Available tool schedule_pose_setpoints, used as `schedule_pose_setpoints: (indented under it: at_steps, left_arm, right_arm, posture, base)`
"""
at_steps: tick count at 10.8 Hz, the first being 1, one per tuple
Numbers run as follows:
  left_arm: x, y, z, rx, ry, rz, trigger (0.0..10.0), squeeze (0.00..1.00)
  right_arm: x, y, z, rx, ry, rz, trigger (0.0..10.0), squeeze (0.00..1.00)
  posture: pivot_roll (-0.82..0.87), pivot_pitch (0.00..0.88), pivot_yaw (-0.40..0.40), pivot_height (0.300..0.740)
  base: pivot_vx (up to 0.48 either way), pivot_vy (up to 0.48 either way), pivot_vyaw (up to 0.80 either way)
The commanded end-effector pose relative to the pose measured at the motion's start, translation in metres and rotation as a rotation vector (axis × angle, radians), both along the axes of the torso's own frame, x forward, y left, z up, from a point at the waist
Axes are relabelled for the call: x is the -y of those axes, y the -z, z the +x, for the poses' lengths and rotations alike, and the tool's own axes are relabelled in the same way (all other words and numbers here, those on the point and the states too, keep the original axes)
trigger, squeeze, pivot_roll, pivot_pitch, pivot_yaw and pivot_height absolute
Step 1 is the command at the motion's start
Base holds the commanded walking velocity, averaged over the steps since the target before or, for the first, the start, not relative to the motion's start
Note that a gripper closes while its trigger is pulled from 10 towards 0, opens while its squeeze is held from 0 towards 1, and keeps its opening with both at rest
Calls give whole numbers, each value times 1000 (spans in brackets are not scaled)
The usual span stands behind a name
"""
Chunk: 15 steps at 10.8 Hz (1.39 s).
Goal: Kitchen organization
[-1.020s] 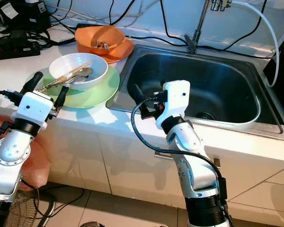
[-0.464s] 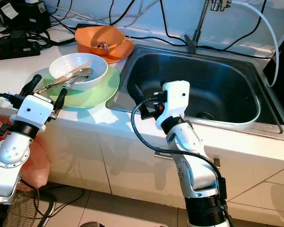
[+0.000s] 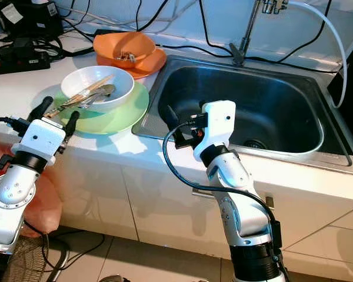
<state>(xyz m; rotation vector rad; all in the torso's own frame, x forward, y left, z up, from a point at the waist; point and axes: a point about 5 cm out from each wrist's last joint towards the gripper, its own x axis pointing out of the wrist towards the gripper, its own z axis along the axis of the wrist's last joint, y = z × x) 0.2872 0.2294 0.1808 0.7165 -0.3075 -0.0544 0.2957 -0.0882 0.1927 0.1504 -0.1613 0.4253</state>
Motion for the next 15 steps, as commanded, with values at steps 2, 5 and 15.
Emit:
schedule_pose_setpoints:
  at_steps: [2, 5, 15]
  left_arm:
    - [-3, -1, 0, 0, -1, 10, 0, 0]
    - [-3, -1, 0, 2, 1, 8, 0, 0]
    - [-4, -45, 0, 231, -41, -16, 0, 0]
  right_arm:
    - [3, 1, -1, 3, 17, 1, 10000, 0]
    - [3, 1, -1, 3, 18, 0, 10000, 0]
    - [5, 0, 2, 7, 17, -4, 10000, 0]
  posture:
    - [110, 48, -42, 740]
    - [109, 48, -42, 740]
    - [110, 38, -49, 740]
  base:
    - [0, 0, 0]
    - [0, 0, 0]
    - [0, 0, 0]
